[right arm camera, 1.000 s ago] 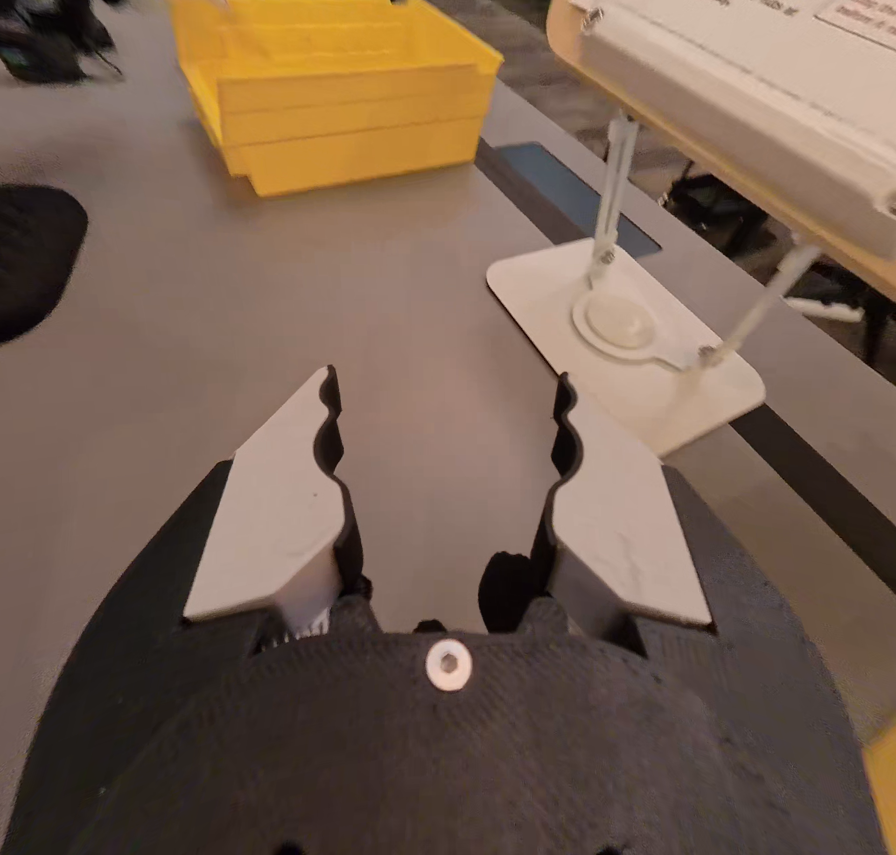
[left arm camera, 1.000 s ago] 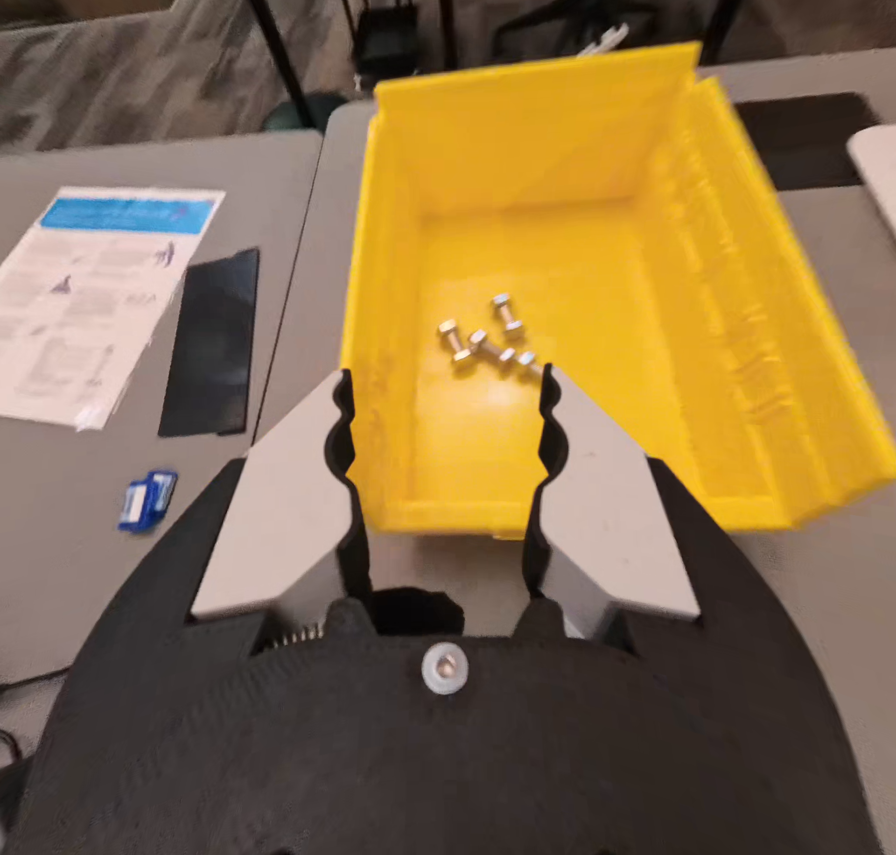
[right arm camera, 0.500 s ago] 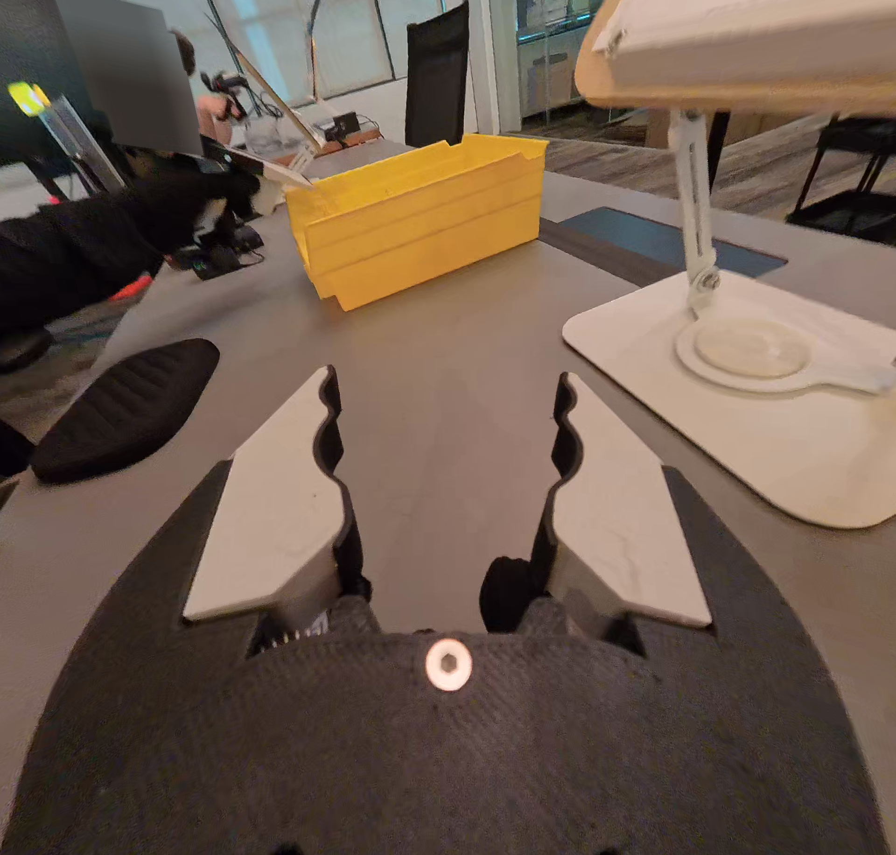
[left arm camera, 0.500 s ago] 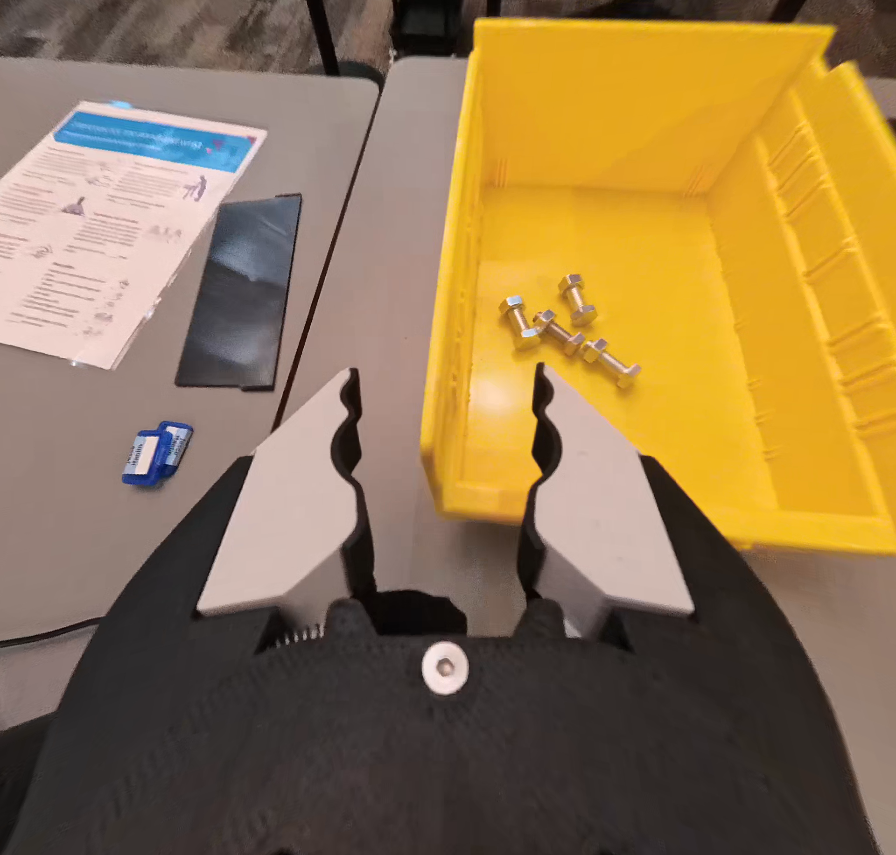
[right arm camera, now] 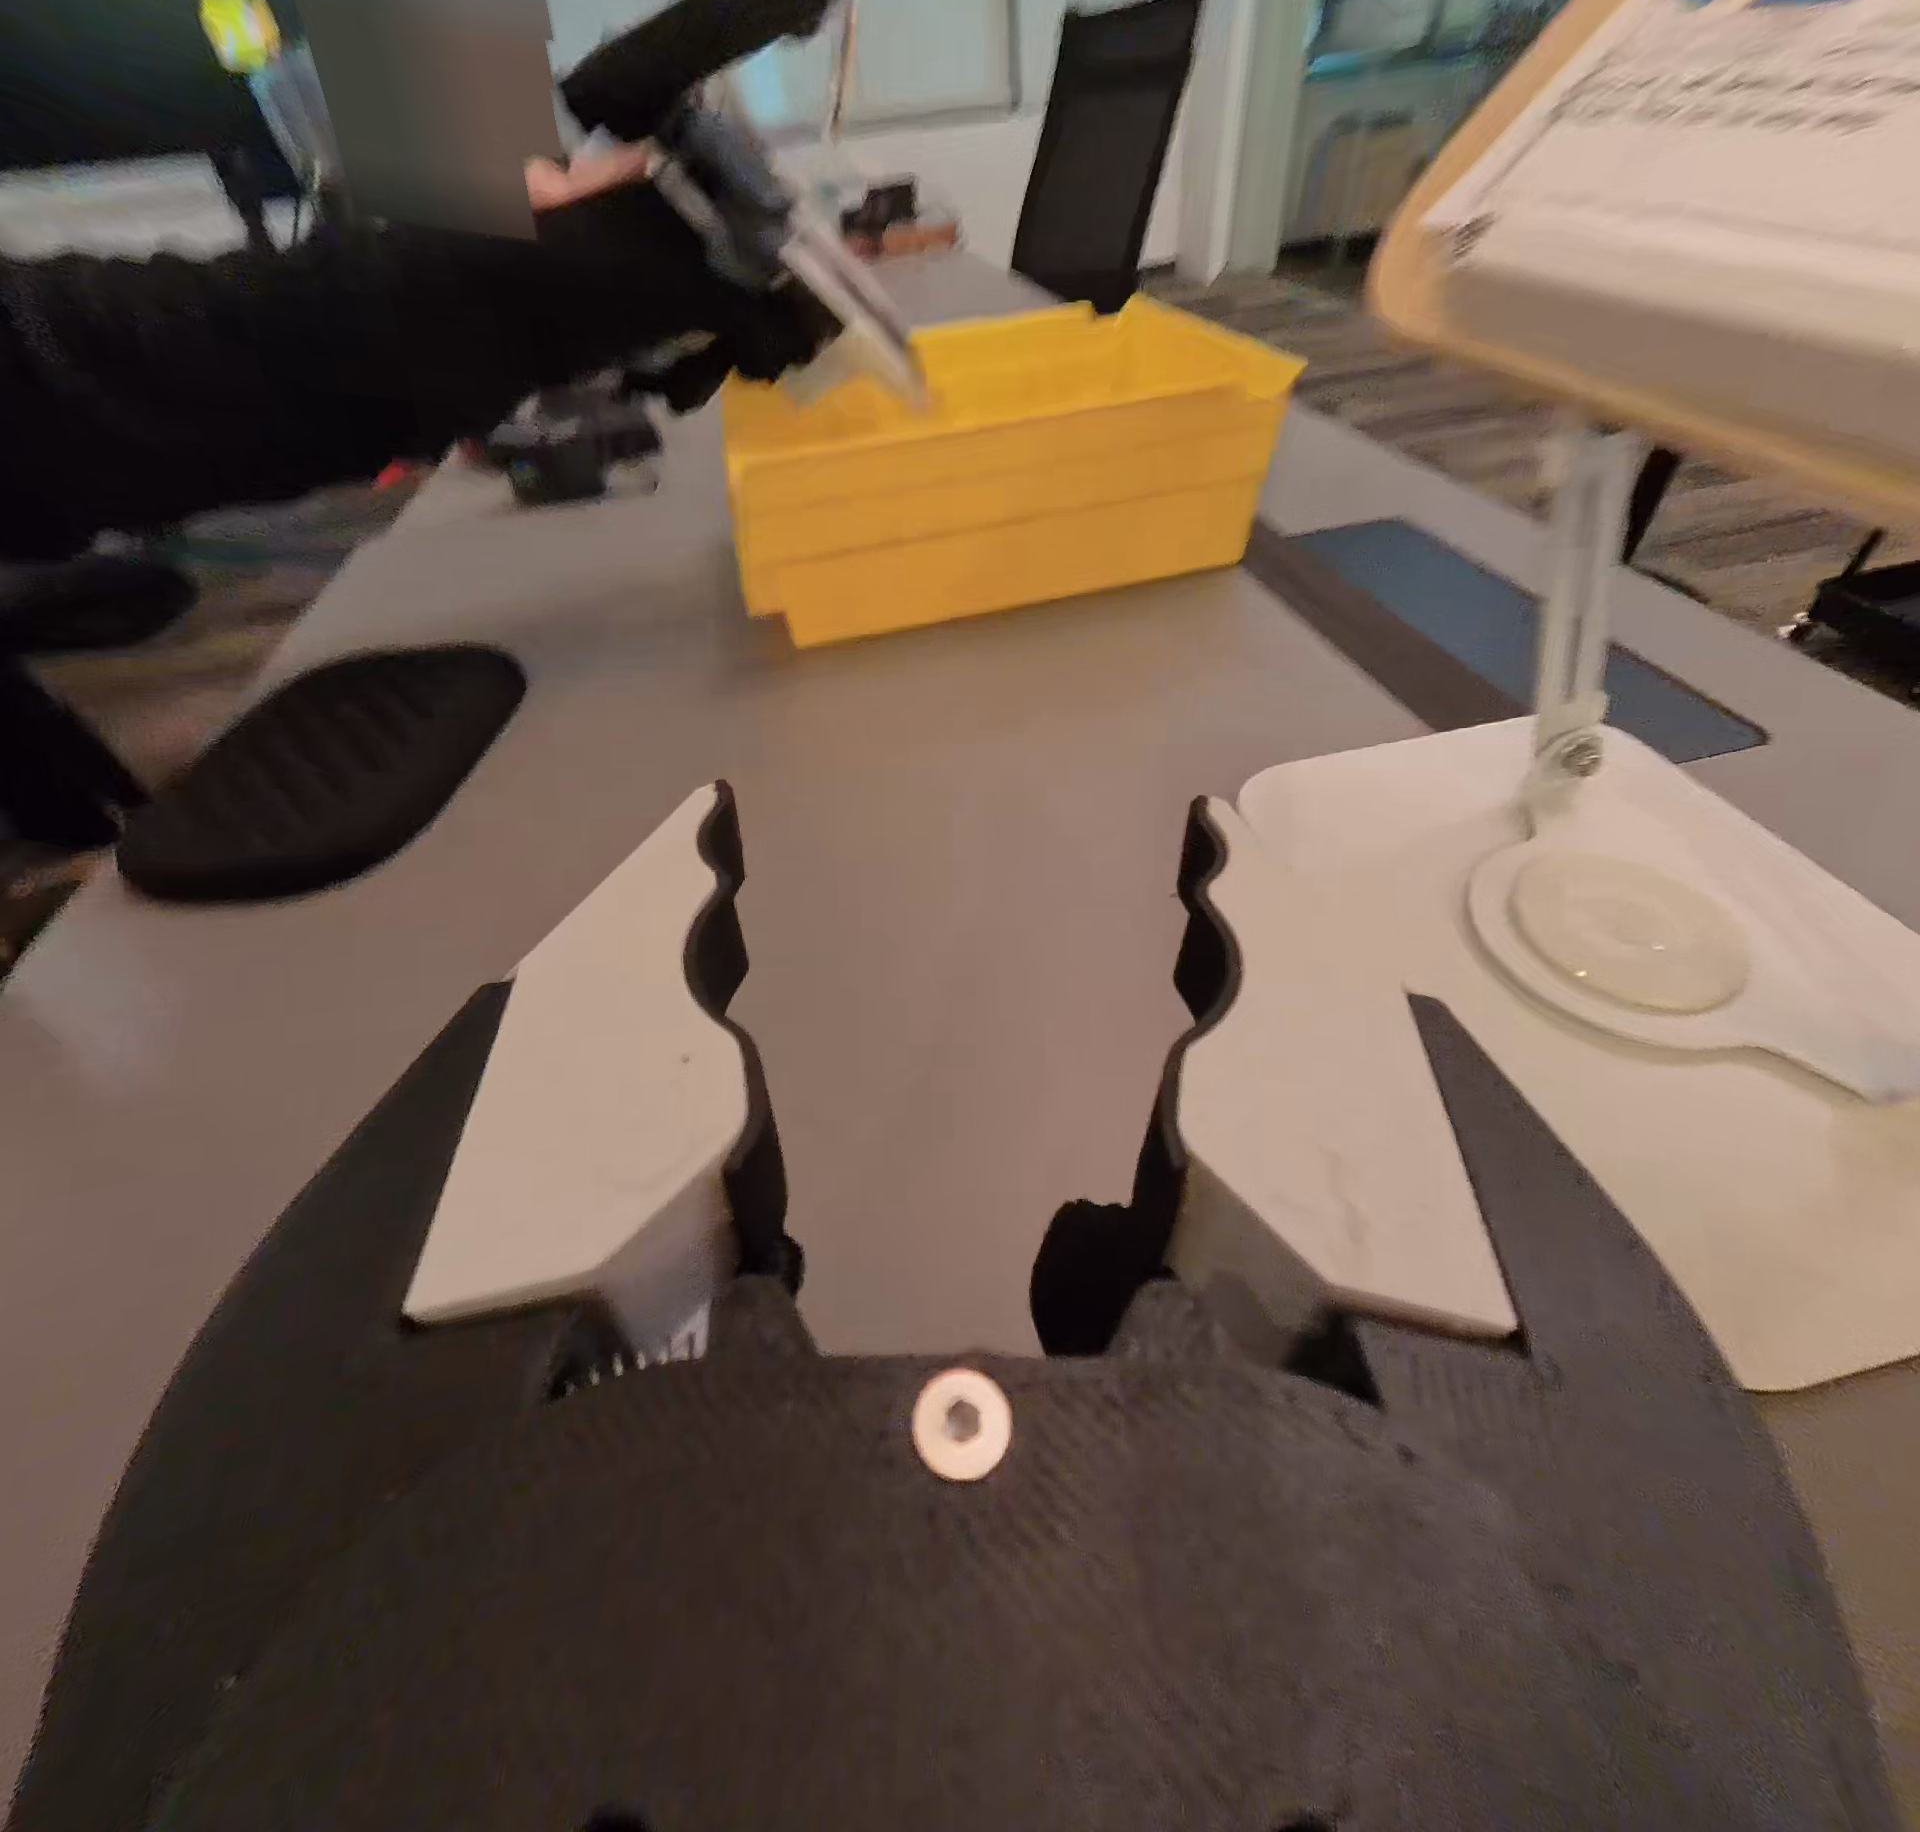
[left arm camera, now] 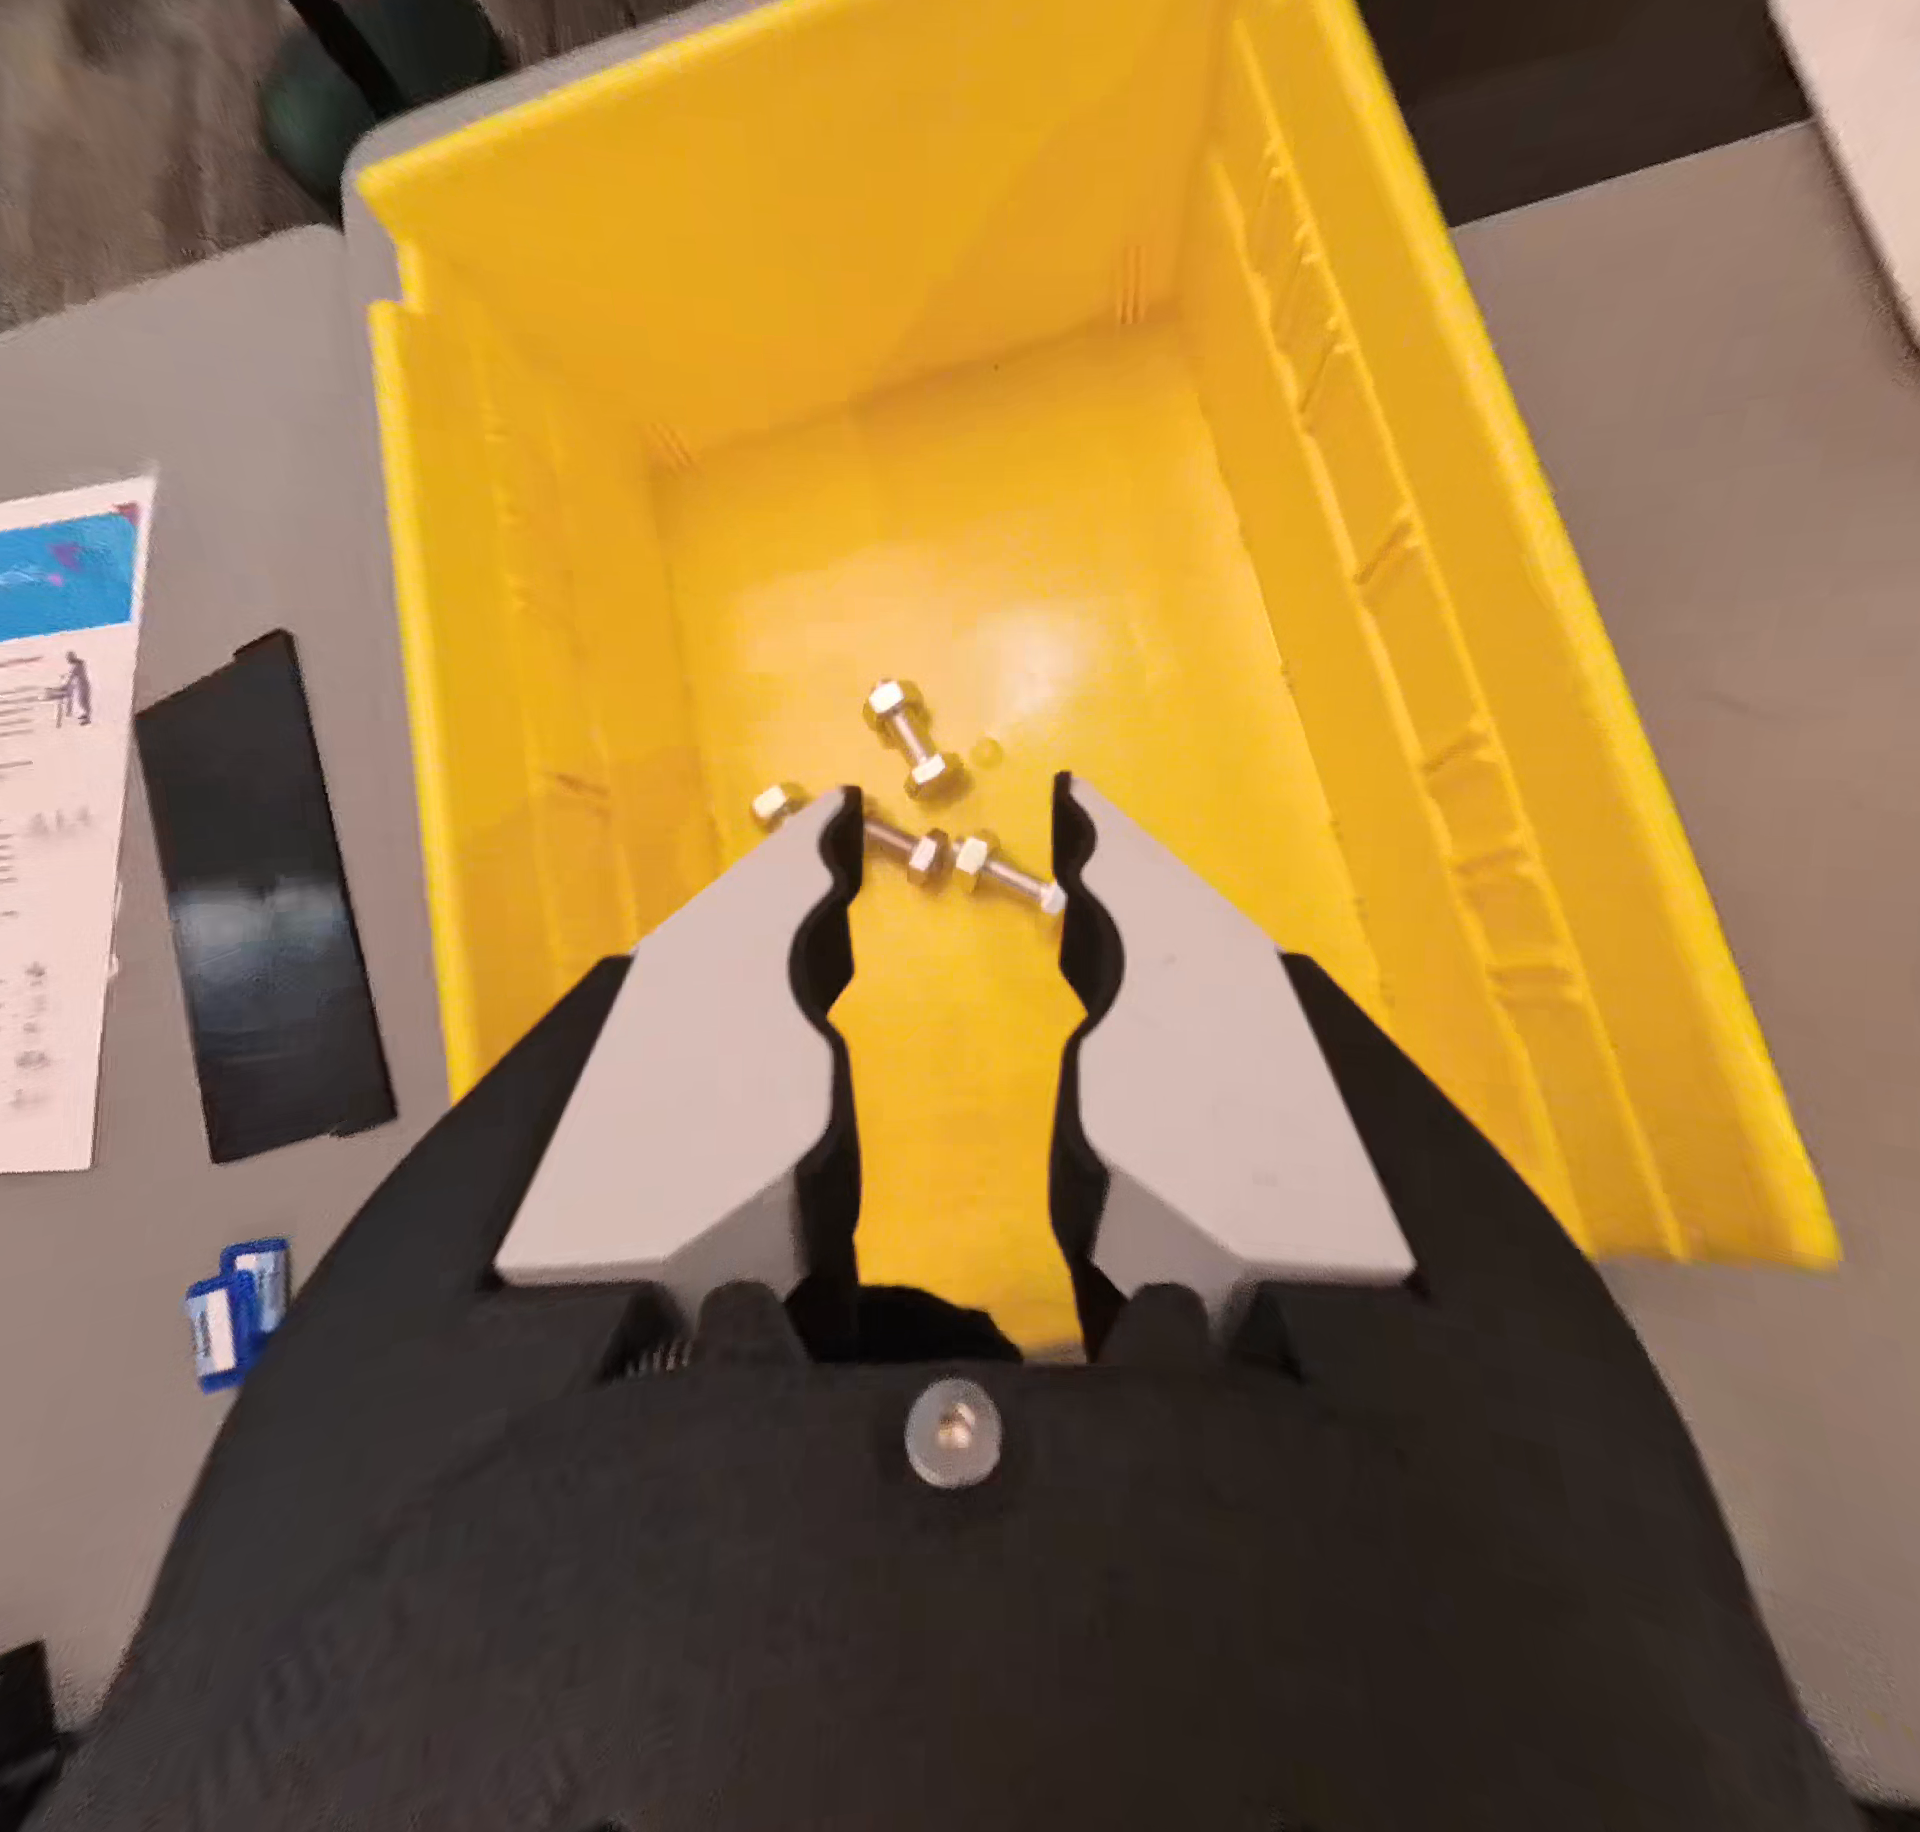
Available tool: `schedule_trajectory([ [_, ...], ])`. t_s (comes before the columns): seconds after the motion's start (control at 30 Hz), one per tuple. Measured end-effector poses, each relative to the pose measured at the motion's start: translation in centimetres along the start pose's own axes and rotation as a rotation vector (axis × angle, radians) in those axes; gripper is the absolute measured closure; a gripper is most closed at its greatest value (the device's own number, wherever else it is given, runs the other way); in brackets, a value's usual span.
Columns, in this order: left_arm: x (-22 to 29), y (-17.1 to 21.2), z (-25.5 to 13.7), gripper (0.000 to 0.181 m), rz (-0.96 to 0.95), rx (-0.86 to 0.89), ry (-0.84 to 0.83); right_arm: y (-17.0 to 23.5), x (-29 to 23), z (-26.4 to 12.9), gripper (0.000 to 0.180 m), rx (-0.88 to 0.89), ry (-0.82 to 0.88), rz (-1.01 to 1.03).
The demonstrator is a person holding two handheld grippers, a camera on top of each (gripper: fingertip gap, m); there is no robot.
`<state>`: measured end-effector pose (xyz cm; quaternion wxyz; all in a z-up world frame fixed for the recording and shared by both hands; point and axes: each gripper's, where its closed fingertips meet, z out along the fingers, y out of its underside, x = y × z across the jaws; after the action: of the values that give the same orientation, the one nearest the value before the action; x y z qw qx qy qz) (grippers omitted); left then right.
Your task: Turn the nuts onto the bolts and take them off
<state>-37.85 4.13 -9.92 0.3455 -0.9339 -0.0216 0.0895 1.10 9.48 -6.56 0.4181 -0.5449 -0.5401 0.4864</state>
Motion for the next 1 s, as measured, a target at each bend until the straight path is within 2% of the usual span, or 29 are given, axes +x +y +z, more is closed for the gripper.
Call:
schedule_trajectory([
  [0.1, 0.1, 1.0, 3.5, 0.141, -0.037, -0.144, 0.026, 1.4, -0.6, 0.3, 0.101, -0.078, 0.013, -0.094],
  [0.2, -0.6, 2.5, 5.9, 0.14, -0.067, -0.261, 0.017, 1.3, -1.2, 0.6, 0.1, -0.05, -0.027, -0.039],
  [0.3, -1.4, 3.5, 7.4, 0.143, -0.102, -0.319, -0.005, 2.0, -1.2, 1.0, 0.101, -0.087, -0.022, -0.074],
  [0.47, -0.7, 3.7, 8.8, 0.164, -0.147, -0.317, 0.051, 2.8, -0.9, 1.1, 0.102, -0.102, -0.019, -0.056],
  [0.63, -0.4, 3.1, 9.1, 0.166, -0.151, -0.264, 0.079, 3.3, -0.1, 1.0, 0.102, -0.112, -0.002, -0.038],
  [0.73, -0.3, 2.2, 8.3, 0.166, -0.127, -0.19, 0.072, 3.1, 0.2, 0.8, 0.102, -0.109, 0.011, -0.038],
  [0.83, -0.1, -0.2, 5.6, 0.166, -0.083, -0.051, 0.055, 2.5, 0.2, 0.7, 0.103, -0.09, 0.015, -0.035],
  [0.93, 2.2, -5.2, 0.9, 0.166, 0.058, 0.191, 0.076, 1.5, -0.1, 0.5, 0.105, -0.057, 0.008, -0.027],
  [1.0, 5.0, -8.9, -2.7, 0.166, 0.199, 0.328, 0.051, 0.5, -0.3, 0.2, 0.115, -0.019, 0.001, -0.032],
])
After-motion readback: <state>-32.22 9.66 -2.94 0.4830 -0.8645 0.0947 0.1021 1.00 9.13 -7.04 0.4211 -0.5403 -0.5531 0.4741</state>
